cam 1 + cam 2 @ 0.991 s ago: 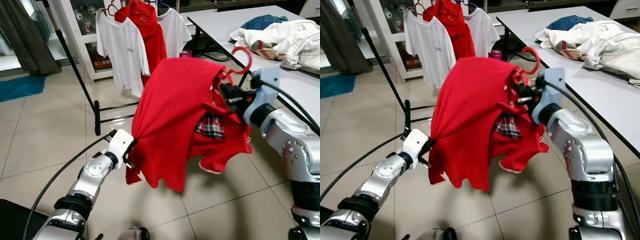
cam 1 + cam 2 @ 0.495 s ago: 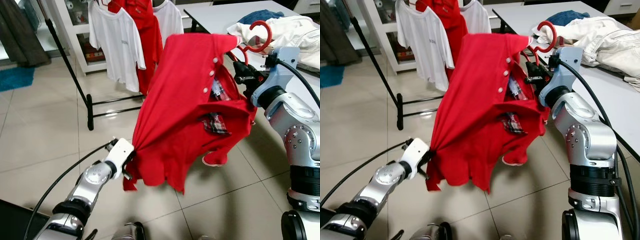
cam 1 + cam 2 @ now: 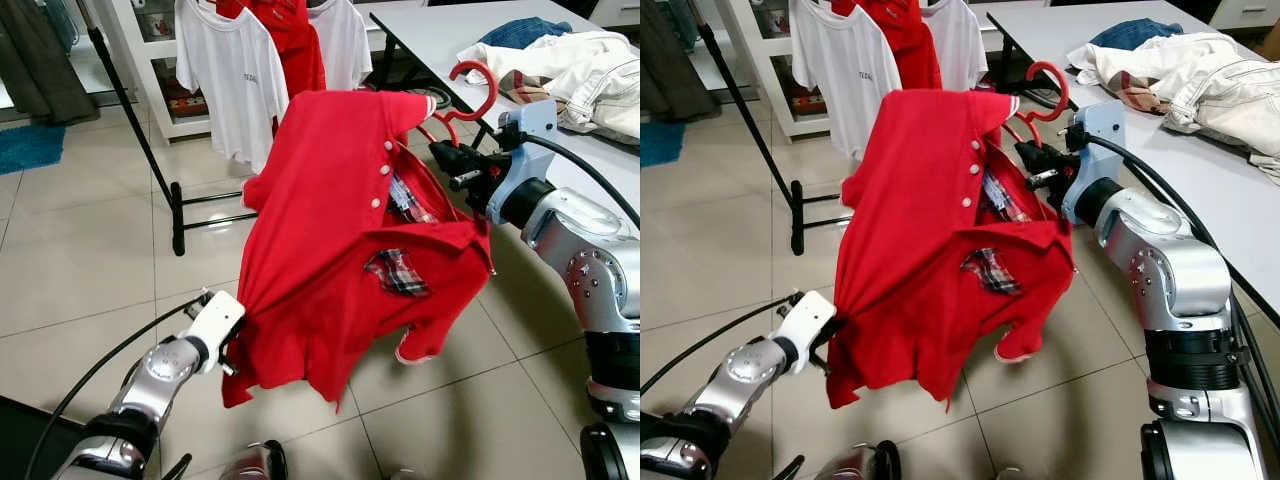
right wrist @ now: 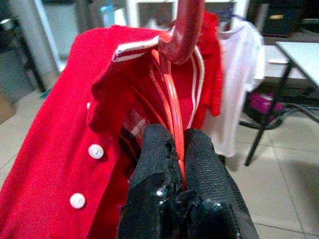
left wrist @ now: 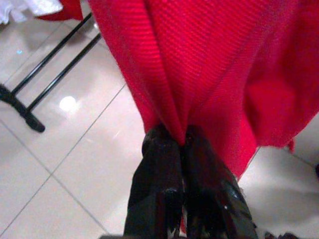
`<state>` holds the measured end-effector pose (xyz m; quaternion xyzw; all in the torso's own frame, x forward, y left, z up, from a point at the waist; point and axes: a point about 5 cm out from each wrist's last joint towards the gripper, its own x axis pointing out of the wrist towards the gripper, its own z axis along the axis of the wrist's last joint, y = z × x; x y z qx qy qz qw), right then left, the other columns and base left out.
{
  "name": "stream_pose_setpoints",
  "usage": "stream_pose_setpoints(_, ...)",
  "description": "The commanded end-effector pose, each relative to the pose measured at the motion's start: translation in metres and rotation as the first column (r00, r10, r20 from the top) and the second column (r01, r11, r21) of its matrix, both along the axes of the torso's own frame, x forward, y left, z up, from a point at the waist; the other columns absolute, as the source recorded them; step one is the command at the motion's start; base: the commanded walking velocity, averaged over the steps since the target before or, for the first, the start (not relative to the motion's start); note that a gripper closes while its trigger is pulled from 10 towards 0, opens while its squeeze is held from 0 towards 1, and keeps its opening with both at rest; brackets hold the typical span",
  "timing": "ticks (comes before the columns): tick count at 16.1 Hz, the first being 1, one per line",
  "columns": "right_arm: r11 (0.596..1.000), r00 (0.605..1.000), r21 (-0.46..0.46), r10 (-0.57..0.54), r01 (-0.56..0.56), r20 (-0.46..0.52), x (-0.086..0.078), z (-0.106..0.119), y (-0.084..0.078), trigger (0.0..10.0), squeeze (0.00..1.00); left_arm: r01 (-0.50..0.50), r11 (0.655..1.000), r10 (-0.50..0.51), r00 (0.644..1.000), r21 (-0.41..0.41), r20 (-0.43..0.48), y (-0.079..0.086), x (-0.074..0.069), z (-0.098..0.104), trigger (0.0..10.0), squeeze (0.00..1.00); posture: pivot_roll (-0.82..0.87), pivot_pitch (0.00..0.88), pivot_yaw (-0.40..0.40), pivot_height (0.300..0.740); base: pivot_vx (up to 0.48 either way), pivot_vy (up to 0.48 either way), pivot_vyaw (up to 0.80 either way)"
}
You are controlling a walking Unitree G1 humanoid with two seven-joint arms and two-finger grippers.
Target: Hang hanger
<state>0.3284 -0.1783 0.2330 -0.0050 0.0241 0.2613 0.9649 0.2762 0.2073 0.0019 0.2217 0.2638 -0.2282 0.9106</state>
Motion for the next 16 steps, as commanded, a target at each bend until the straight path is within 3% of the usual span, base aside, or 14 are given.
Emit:
stream_pose_setpoints(1,0.999,0.993,-0.012,0.046,-0.045,0.105,-0.004,0.026,-0.002,10.0,0.00,-0.053,0.997,0.057,0.996,0.055,-0.068,0.019,-0.015,-0.013,0.0,0.00,-0.21,0.087,0.026,0.740,0.000,0.000,0.00)
stream_pose_setpoints(3,0.992,0.987,-0.016,0.124,-0.123,0.098,-0.008,0.027,0.000,10.0,0.00,-0.116,0.990,0.122,0.989,0.077,-0.088,0.031,-0.023,-0.019,0.0,0.00,-0.20,0.076,0.028,0.740,0.000,0.000,0.00)
stream_pose_setpoints(6,0.956,0.966,0.142,0.250,-0.258,0.072,-0.017,0.034,0.005,10.0,0.00,-0.183,0.978,0.193,0.976,0.102,-0.100,0.043,-0.033,-0.025,0.0,0.00,-0.20,0.069,0.033,0.740,0.000,0.000,0.00)
stream_pose_setpoints(8,0.916,0.932,0.169,0.359,-0.363,0.051,-0.027,0.032,0.009,10.0,0.00,-0.206,0.973,0.214,0.974,0.099,-0.076,0.046,-0.032,-0.023,0.0,0.00,-0.20,0.065,0.035,0.740,0.000,0.000,0.00)
stream_pose_setpoints(10,0.863,0.870,0.152,0.491,-0.482,-0.032,-0.043,0.017,0.014,10.0,0.00,-0.223,0.972,0.223,0.975,0.072,0.005,0.048,-0.023,-0.013,0.0,0.00,-0.19,0.060,0.033,0.740,0.000,0.000,0.00)
stream_pose_setpoints(11,0.853,0.855,0.145,0.514,-0.501,-0.066,-0.048,0.009,0.015,10.0,0.00,-0.242,0.970,0.240,0.969,0.022,0.053,0.046,-0.018,-0.007,4.6,0.00,-0.19,0.058,0.035,0.740,0.000,0.000,0.00)
stream_pose_setpoints(12,0.852,0.851,0.132,0.518,-0.506,-0.083,-0.050,0.006,0.016,10.0,0.00,-0.222,0.974,0.225,0.973,-0.044,0.057,0.042,-0.016,-0.004,10.0,0.70,-0.19,0.056,0.038,0.740,0.000,0.000,0.00)
stream_pose_setpoints(13,0.856,0.849,0.106,0.515,-0.505,-0.120,-0.052,-0.002,0.019,10.0,0.00,-0.150,0.975,0.167,0.981,-0.164,0.095,0.033,-0.011,0.005,10.0,1.00,-0.19,0.051,0.041,0.740,0.000,0.000,0.00)
stream_pose_setpoints(15,0.882,0.863,0.053,0.470,-0.469,-0.185,-0.050,-0.021,0.026,10.0,0.00,0.036,0.972,0.007,0.983,-0.232,0.181,0.028,-0.008,0.025,10.0,1.00,-0.19,0.045,0.047,0.740,0.000,0.000,0.00)
stream_pose_setpoints(16,0.899,0.883,-0.026,0.424,-0.437,-0.202,-0.047,-0.031,0.028,10.0,0.00,0.141,0.971,-0.104,0.977,-0.192,0.188,0.030,-0.009,0.033,10.0,1.00,-0.19,0.042,0.046,0.740,0.000,0.000,0.00)
